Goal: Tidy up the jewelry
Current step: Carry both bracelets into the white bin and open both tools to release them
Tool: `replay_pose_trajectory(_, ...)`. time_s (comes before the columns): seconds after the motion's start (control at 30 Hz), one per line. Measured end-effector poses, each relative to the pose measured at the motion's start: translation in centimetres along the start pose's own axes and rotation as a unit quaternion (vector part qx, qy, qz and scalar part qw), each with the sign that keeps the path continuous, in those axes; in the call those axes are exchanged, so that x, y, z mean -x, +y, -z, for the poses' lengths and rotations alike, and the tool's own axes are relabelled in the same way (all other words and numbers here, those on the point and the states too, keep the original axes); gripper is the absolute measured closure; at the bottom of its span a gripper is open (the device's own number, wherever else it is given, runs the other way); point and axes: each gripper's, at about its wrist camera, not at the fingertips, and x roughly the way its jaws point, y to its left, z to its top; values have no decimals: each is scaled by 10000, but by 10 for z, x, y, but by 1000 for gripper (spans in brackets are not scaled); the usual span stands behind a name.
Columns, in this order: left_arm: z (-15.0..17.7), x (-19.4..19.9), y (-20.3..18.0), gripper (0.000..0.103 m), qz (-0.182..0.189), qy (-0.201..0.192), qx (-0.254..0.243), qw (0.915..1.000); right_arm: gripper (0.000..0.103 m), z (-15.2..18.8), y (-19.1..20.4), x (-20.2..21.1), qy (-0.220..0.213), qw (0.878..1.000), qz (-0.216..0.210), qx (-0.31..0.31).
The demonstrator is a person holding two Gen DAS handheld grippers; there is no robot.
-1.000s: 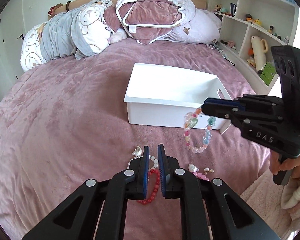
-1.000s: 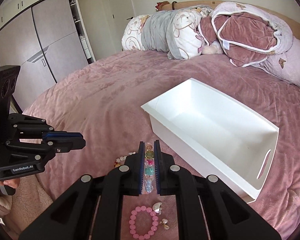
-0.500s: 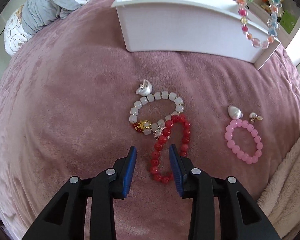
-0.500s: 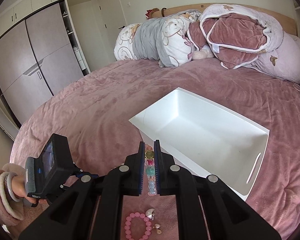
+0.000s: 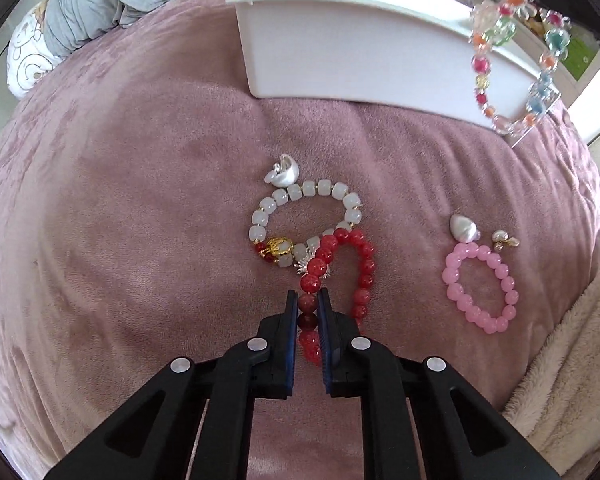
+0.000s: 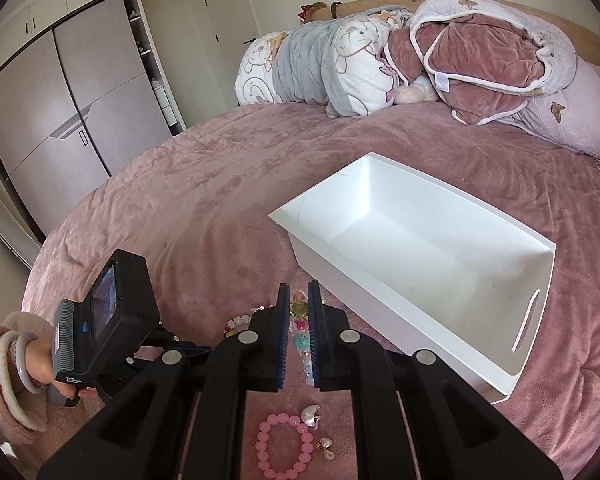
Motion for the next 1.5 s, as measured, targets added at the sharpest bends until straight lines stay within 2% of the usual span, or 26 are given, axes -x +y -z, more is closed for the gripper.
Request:
replay_pose_trajectory(0.23, -13, 64, -12, 89, 307, -762, -2, 9966, 93, -8, -1, 13, -125, 9999, -42, -32)
replay_pose_trajectory(0.53, -76, 121, -35, 89, 336, -1371, -426, 9891, 93, -33, -14, 35, -383, 9992, 122, -55)
replay_pose_trajectory(0.7, -119, 138, -37, 89, 304, -1557, -409, 9865, 93, -52, -32, 43, -530, 9981, 302, -111)
replay_pose_trajectory(0.8, -146, 137, -37, 89, 416, -1583, -434, 9856, 93, -60, -47, 41, -543, 9976, 367, -211)
replay_pose_trajectory(0.9, -172, 130, -38, 89, 344, -1610, -381, 9856, 93, -66, -65, 34, -499, 9972, 393, -394)
replay_pose_trajectory(1.0, -195, 119, -37, 88, 446, -1617, -211, 9856, 93, -70, -80, 26, -433, 9966, 501, -483)
replay_pose_trajectory(1.07, -207, 103, -37, 88, 371, -1512, -147, 9877, 93, -70, -90, 19, -378, 9962, 539, -569)
replay_pose_trajectory(1.27, -225, 52, -40, 88, 117, -1234, -21, 9923, 93, -65, -120, -6, -99, 9937, 663, -902)
replay_pose_trajectory(1.37, -227, 31, -35, 88, 181, -1069, 262, 9938, 93, -59, -132, -17, 41, 9921, 727, -1019)
replay_pose_trajectory(1.5, -222, 17, -31, 88, 155, -1072, 414, 9933, 92, -49, -140, -28, 148, 9909, 796, -1078)
